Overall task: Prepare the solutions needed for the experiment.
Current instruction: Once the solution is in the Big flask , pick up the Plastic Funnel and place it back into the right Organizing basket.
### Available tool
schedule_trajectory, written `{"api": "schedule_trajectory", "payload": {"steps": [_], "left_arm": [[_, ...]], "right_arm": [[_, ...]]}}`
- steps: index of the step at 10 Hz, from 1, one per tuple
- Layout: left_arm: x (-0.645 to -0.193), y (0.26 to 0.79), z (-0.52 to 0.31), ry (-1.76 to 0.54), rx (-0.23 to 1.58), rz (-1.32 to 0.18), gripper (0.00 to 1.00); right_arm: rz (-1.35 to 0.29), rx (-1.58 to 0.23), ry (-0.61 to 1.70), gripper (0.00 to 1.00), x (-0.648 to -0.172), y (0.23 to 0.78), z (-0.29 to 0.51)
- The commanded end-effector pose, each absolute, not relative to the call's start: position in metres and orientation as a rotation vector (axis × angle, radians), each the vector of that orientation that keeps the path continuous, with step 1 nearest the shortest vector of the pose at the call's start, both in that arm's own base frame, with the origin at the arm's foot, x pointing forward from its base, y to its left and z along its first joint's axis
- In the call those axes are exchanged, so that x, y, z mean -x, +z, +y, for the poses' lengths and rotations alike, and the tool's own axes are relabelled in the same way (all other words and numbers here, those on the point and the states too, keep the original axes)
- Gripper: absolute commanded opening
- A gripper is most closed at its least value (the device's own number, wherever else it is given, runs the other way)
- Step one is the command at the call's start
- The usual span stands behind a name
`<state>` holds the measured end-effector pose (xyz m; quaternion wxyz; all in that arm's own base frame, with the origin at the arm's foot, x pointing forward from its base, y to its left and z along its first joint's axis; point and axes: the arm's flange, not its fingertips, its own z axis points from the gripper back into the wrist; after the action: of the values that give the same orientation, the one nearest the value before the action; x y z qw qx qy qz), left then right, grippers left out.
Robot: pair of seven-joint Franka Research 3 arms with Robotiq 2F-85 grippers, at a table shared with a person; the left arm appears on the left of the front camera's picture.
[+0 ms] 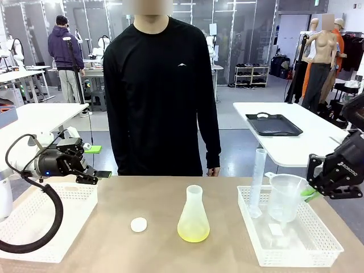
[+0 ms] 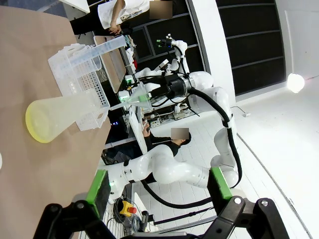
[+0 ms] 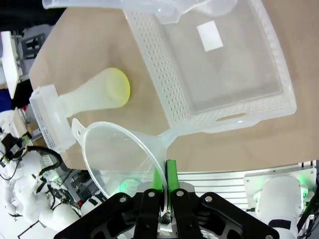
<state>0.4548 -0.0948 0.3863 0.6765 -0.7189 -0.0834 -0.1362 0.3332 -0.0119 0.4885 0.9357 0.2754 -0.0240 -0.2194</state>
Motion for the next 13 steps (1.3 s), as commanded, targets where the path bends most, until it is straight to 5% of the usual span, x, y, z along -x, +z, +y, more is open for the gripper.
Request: {"api": "schedule_trajectory", "payload": {"steps": [1,9,10,11,12,13], "left_arm": [[-0.455,0.387,-0.096,-0.306,1.616,-0.193,1.0],[-0.455,0.387,-0.096,-0.306,1.616,-0.193,1.0],[-0.455,0.387,-0.096,-0.306,1.616,-0.193,1.0],[-0.455,0.387,-0.096,-0.306,1.616,-0.193,1.0],[-0.455,0.387,-0.096,-0.306,1.616,-0.193,1.0],[-0.455,0.387,-0.096,-0.306,1.616,-0.193,1.0]], "right_arm": [[-0.05,-0.553,-0.489,0.0,-0.349,0.482,-0.011],[0.076,-0.487,-0.652,0.0,-0.398,0.436,-0.015],[0.066,-0.48,-0.652,0.23,-0.401,0.434,-0.013],[0.066,-0.472,-0.667,0.23,-0.403,0.433,-0.013],[0.066,-0.477,-0.67,0.43,-0.407,0.431,-0.013],[0.071,-0.482,-0.666,0.26,-0.412,0.429,-0.015]]}}
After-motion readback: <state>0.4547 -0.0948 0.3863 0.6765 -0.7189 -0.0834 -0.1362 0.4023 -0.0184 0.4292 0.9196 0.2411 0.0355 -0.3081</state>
